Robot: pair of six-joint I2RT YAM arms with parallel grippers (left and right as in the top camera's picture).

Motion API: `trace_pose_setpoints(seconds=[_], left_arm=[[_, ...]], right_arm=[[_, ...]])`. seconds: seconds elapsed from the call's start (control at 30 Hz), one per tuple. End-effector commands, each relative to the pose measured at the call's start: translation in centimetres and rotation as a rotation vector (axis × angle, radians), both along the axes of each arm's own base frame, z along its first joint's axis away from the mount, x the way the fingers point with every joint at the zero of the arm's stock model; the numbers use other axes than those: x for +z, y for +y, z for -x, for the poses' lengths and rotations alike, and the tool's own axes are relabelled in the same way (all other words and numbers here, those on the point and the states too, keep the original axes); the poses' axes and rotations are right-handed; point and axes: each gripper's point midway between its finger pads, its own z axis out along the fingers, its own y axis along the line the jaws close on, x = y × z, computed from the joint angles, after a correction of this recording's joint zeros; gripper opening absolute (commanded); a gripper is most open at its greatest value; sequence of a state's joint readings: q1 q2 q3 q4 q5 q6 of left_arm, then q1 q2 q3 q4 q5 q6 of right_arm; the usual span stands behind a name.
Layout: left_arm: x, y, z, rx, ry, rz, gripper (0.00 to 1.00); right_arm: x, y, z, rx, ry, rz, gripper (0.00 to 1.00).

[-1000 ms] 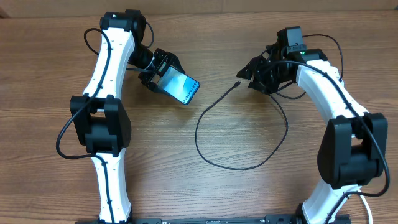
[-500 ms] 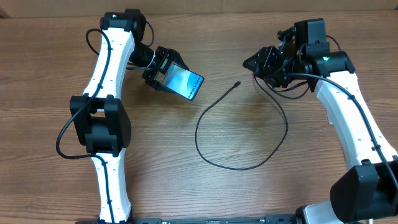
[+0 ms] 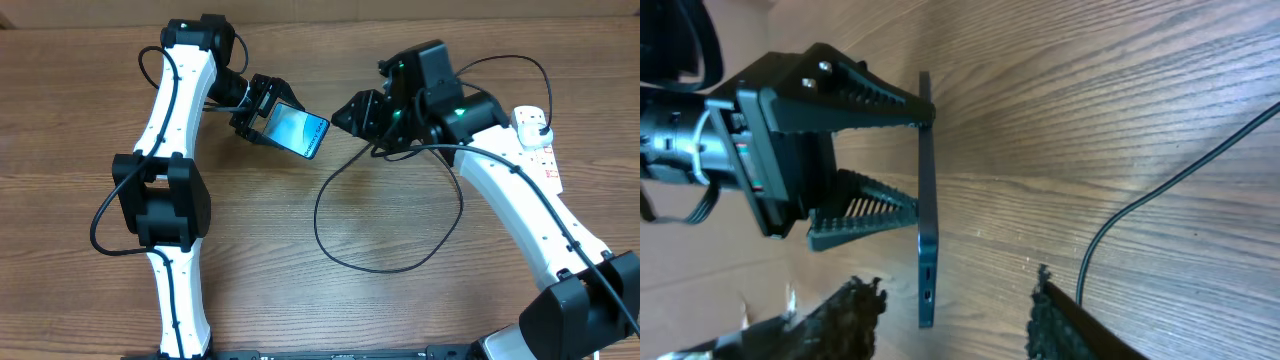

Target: Plug charger to phone and switch on socket

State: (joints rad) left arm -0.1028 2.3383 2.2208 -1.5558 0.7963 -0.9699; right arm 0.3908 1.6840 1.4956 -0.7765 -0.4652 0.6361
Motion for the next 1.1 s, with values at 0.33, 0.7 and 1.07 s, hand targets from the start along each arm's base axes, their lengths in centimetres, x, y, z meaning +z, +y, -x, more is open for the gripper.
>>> trace_pose_setpoints(seconds=[0.33,0.7,1.07], left_arm=[[2.2,-1.4,-0.1,0.018,0.006,0.103,0.70],[2.8,-2.4,0.2,0.008,0.011,0.145,0.71],[2.8,-2.5,0.2,0.006,0.014,0.145,0.72]], right_arm=[[-2.0,3.1,0.1,-0.046,0.011,0.051,0.52],[-4.2,5.2,-0.5,-0.061,-0.019,0.112,0.48],[-4.2,5.0,-1.3,-0.133,-0.078,0.173,0.39]])
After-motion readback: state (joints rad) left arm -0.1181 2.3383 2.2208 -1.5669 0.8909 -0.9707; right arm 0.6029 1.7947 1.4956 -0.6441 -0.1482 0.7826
